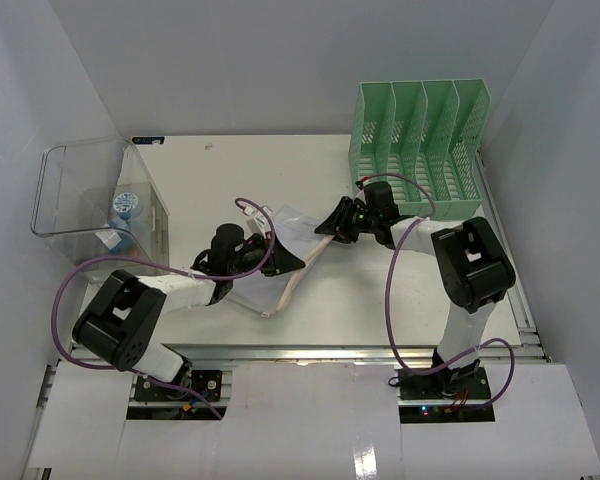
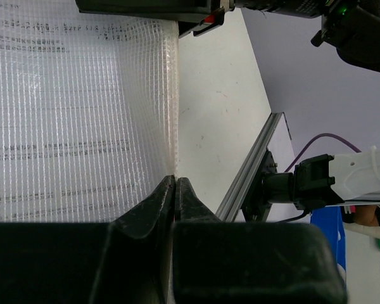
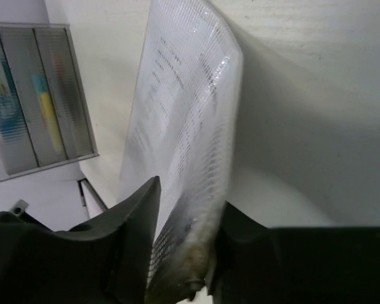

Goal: Organize the desk

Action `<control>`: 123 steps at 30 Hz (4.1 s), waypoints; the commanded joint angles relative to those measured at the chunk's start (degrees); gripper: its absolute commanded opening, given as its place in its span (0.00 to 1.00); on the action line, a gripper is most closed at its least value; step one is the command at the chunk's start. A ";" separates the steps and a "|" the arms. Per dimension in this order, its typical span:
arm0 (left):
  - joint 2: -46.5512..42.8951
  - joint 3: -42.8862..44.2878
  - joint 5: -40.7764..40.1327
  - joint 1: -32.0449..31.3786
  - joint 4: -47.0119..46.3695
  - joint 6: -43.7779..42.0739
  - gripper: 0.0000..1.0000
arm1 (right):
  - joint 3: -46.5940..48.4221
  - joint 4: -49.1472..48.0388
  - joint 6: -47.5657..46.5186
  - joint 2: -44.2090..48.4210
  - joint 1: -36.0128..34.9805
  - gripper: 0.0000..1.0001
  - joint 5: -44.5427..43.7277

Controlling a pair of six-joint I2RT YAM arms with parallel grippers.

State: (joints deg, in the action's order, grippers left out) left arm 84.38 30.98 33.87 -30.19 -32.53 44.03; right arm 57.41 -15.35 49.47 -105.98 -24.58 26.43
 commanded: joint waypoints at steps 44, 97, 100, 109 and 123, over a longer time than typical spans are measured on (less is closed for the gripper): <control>-72.08 0.57 -19.89 -1.19 50.43 -7.60 0.98 | 32.15 15.06 -53.94 33.79 18.97 0.08 -4.36; -77.17 -2.06 -20.95 -1.27 55.29 -2.40 0.98 | 30.37 6.58 -49.21 34.08 23.79 0.08 -7.71; -77.37 -2.40 -21.00 -1.25 55.47 -2.40 0.98 | 30.47 6.66 -51.39 34.22 23.79 0.08 -8.77; -77.44 -3.53 -21.15 -1.22 55.00 -1.99 0.98 | 27.54 5.32 -51.88 33.73 23.79 0.08 -9.38; -77.13 -4.53 -21.30 -1.27 54.72 -1.14 0.98 | 27.84 -2.64 -48.60 20.75 19.16 0.08 -10.65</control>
State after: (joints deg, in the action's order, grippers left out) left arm 7.22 27.34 12.65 -31.35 22.28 42.32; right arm 82.28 -9.41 1.35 -83.75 -2.31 17.56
